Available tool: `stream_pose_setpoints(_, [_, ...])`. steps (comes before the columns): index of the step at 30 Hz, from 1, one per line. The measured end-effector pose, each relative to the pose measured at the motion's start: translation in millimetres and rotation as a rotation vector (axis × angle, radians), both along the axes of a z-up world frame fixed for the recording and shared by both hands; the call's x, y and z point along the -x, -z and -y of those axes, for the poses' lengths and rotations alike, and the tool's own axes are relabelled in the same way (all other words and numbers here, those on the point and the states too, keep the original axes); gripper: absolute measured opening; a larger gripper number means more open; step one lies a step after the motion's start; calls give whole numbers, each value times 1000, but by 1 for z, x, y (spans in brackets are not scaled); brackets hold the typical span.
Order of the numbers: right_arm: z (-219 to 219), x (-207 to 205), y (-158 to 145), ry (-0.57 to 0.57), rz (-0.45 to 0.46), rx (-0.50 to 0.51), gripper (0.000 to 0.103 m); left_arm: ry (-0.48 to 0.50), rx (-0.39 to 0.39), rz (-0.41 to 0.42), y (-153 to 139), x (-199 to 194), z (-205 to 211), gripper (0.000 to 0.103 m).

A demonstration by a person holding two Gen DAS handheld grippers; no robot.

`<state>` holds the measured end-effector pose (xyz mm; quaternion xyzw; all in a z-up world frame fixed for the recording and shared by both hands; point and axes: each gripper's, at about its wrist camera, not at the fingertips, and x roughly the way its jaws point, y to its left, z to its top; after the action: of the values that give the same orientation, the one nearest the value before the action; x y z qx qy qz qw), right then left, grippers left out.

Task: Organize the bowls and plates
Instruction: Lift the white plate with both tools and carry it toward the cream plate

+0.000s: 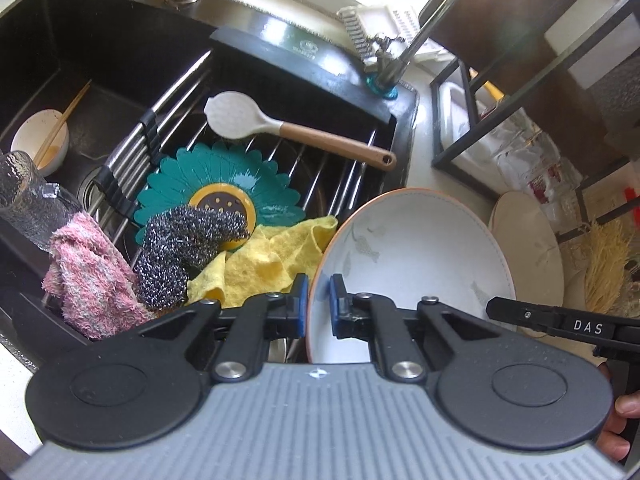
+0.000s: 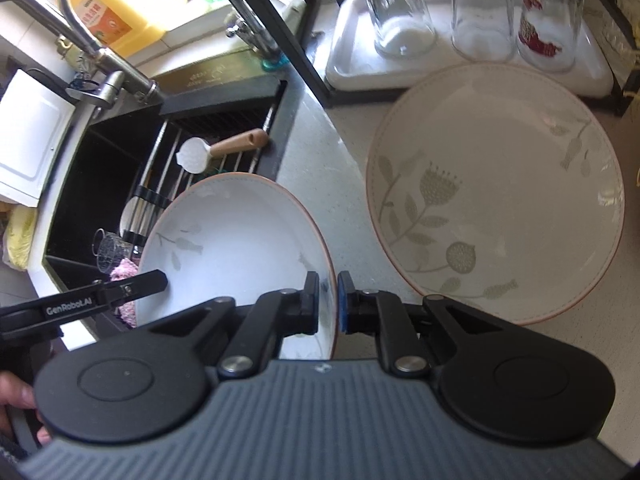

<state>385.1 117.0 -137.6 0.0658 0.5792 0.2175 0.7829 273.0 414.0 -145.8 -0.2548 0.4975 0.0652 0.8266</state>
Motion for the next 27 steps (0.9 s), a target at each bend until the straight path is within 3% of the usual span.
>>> stream_pose_setpoints(7, [16,9,-29,25,27,-36,12,-20,33,72,-40,6,12,13])
stream_pose_setpoints(15, [57,40,-61,97,81,-85,12,34,38,138,-66,25,48,13])
stream_pose_setpoints(21, [92,70,-75,149,113,-111,12,94,39,164,-74,36,79,13])
stream_pose_setpoints(27, [119,91,-67,187,101,-86,12,158,31,136,-67,43,109,13])
